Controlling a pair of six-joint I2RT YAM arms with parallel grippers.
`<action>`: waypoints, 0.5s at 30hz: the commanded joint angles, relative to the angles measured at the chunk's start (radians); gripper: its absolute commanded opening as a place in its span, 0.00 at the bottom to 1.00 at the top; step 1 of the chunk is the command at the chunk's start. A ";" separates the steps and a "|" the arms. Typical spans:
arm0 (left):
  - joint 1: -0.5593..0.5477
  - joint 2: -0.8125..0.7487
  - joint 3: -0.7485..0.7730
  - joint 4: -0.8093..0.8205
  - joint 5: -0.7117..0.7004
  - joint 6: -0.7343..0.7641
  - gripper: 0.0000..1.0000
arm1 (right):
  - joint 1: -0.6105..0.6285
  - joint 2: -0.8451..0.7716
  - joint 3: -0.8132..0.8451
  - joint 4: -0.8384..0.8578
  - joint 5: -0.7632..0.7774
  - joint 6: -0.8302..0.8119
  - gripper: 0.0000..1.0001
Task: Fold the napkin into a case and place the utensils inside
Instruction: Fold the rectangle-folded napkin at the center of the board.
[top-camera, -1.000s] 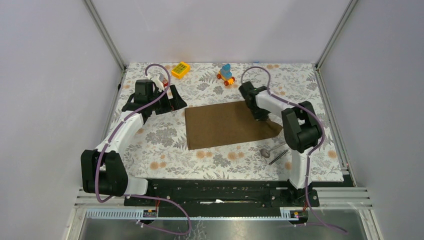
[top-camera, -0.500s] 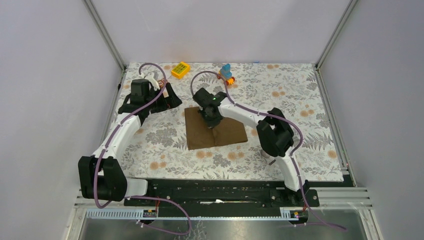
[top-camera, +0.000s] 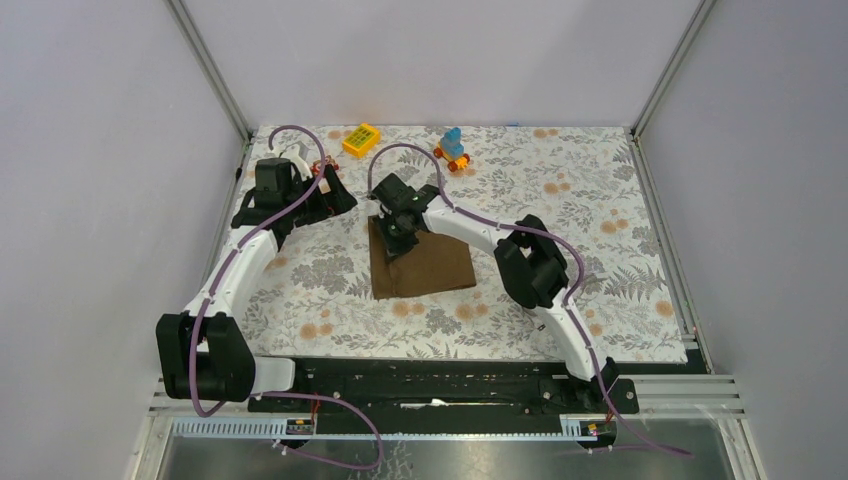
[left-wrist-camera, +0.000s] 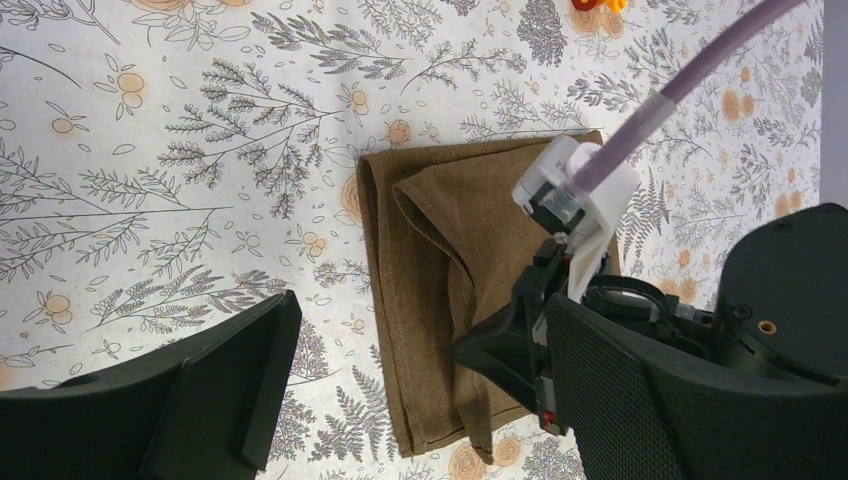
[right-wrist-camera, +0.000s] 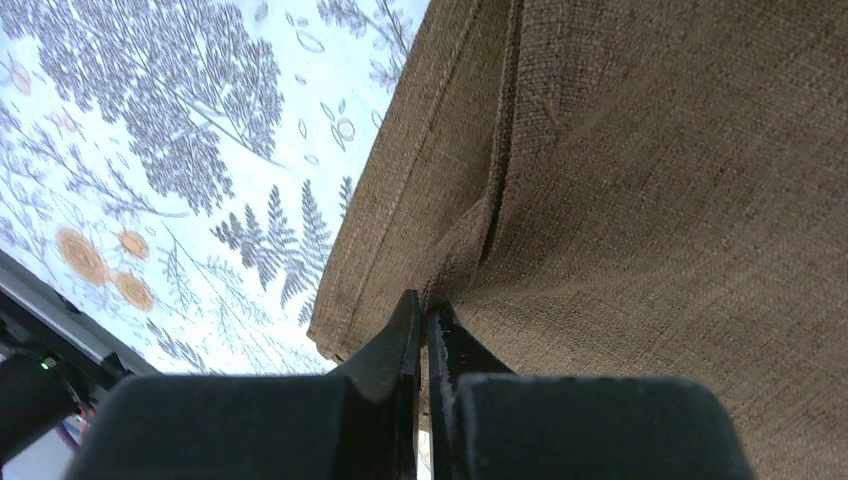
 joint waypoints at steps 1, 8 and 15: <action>0.006 -0.030 -0.008 0.031 0.002 -0.006 0.99 | 0.003 0.045 0.100 -0.002 -0.028 0.054 0.00; 0.007 -0.028 -0.009 0.034 0.009 -0.008 0.99 | 0.002 0.069 0.130 -0.009 0.005 0.066 0.00; 0.008 -0.026 -0.009 0.034 0.015 -0.009 0.99 | 0.003 0.017 0.135 -0.031 0.027 0.064 0.00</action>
